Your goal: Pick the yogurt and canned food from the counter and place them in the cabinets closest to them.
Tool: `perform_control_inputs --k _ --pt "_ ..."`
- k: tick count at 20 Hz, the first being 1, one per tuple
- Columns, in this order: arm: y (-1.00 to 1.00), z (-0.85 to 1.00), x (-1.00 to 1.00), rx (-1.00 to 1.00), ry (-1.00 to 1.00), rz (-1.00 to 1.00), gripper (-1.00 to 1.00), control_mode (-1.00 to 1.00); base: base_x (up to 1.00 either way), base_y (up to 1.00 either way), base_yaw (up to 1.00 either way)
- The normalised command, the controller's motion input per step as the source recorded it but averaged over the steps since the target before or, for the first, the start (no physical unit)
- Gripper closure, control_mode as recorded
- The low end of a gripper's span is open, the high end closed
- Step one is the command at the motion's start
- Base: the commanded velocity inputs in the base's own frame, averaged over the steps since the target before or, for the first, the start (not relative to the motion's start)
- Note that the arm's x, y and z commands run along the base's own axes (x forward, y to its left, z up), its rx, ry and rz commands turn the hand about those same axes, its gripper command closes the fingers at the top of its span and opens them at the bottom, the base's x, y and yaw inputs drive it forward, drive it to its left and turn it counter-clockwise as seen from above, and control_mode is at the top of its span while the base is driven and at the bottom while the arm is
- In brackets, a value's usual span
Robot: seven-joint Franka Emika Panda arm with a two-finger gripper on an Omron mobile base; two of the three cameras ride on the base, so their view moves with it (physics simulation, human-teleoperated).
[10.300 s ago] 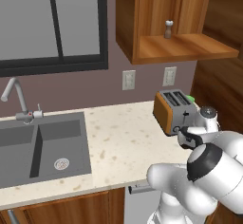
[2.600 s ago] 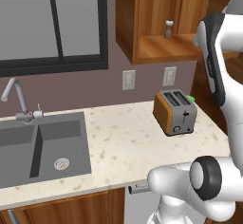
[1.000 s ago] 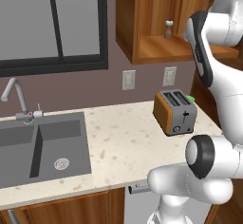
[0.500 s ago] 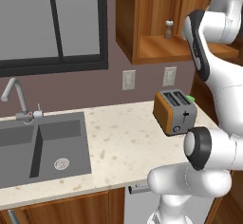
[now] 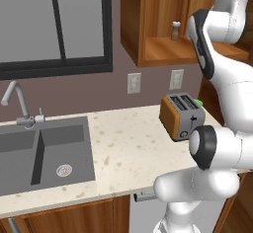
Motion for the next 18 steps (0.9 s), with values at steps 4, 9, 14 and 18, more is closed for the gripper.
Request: perform_control_inputs --k 4,9,14,18 --pt "0.00 -0.08 0.21 0.00 0.00 0.00 1.00 -1.00 0.00 0.00 0.00" --pt "0.00 -0.12 0.17 0.00 0.00 0.00 1.00 -1.00 0.00 0.00 0.00" --pt "0.00 -0.07 0.13 0.00 0.00 0.00 1.00 -1.00 0.00 0.00 0.00" --pt "0.00 -0.07 0.13 0.00 0.00 0.00 1.00 -1.00 0.00 0.00 0.00"
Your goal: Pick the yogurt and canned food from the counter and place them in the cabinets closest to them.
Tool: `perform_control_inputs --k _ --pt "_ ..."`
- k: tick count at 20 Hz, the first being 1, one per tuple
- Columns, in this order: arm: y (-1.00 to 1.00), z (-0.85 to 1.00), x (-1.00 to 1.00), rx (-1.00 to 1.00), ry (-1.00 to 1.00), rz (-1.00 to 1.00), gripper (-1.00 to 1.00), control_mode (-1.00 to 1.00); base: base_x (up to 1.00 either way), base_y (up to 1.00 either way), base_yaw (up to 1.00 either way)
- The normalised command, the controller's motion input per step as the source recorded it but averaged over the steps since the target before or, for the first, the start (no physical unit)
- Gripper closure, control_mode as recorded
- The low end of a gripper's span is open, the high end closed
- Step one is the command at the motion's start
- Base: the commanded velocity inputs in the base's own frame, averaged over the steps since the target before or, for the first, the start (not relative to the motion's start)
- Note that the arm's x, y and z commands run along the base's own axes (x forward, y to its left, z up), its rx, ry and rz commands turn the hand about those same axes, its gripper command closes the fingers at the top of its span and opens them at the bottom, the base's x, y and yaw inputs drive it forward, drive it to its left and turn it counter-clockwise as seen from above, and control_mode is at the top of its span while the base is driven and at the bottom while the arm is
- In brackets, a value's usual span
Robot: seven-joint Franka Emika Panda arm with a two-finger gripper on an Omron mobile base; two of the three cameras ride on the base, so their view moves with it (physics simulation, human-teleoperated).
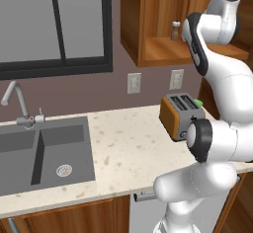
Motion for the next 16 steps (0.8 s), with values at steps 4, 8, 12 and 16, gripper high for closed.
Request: perform_control_inputs --k 4,8,12,16 --pt "0.00 -0.04 0.09 -0.01 0.00 0.00 1.00 -1.00 0.00 0.00 0.00" --pt "0.00 -0.04 0.14 0.00 0.00 0.00 1.00 -1.00 0.00 0.00 0.00" --pt "0.00 -0.05 0.18 0.00 0.00 0.00 1.00 -1.00 0.00 0.00 0.00" --pt "0.00 -0.02 0.06 0.00 0.00 0.00 1.00 -1.00 0.00 0.00 0.00"
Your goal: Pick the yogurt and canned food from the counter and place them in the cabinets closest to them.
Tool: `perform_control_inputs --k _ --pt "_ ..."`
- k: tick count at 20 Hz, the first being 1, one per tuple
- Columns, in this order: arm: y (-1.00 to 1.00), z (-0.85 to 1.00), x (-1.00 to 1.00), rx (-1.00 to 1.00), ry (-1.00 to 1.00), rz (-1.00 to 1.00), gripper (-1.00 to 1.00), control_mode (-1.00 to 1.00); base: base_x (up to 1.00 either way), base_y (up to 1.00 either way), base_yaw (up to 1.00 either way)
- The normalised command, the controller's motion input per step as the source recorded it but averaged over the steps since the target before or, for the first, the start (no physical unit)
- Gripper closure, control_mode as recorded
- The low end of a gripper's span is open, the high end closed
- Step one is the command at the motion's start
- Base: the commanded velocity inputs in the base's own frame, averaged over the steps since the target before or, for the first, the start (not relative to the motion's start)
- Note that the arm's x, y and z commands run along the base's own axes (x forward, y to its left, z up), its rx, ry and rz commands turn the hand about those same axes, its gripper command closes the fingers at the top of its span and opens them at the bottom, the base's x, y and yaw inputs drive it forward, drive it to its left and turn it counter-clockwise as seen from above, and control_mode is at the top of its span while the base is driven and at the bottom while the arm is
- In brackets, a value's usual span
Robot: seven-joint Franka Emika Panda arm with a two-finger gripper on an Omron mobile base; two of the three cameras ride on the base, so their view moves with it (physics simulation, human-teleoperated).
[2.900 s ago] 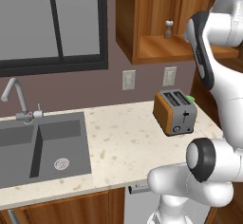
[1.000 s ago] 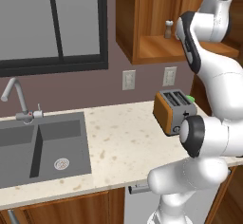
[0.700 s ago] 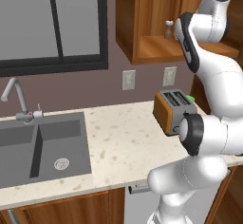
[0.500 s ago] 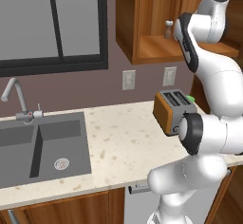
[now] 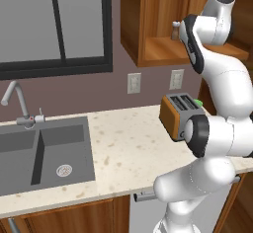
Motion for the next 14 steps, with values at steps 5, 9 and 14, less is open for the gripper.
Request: perform_control_inputs --k 5,9,14 --pt "0.00 0.00 0.00 0.00 0.00 0.00 1.00 -1.00 0.00 0.00 0.00" --pt "0.00 0.00 0.00 0.00 0.00 0.00 1.00 -1.00 0.00 0.00 0.00" --pt "0.00 -0.01 0.11 0.00 0.00 0.00 1.00 -1.00 0.00 0.00 0.00"
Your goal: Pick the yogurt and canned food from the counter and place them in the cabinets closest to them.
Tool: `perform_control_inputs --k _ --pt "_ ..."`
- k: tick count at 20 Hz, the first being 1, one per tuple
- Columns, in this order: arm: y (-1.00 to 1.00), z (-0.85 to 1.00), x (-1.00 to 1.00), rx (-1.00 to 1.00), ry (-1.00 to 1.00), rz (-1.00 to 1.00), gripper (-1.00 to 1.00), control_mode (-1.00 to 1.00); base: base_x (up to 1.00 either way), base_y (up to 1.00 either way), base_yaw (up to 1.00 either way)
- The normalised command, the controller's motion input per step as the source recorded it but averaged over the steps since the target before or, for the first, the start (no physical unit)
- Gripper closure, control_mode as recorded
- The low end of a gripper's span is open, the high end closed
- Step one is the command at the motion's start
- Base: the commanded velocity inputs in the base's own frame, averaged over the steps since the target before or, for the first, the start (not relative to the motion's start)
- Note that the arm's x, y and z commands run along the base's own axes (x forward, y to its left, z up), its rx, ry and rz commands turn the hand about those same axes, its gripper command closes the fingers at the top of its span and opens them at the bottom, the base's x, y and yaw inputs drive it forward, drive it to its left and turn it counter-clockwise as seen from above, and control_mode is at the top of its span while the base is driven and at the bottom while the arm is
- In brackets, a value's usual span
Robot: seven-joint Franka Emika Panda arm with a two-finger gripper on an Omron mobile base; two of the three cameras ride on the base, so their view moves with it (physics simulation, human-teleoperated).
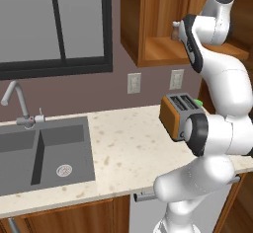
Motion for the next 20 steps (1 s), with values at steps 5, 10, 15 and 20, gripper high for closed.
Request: perform_control_inputs --k 5,10,15,20 --pt "0.00 0.00 0.01 0.00 0.00 0.00 1.00 -1.00 0.00 0.00 0.00" --pt "0.00 -0.01 0.08 0.00 -0.01 0.00 1.00 -1.00 0.00 0.00 0.00" --pt "0.00 0.00 0.00 0.00 0.00 0.00 1.00 -1.00 0.00 0.00 0.00" --pt "0.00 0.00 0.00 0.00 0.00 0.00 -1.00 -1.00 0.00 0.00 0.00"
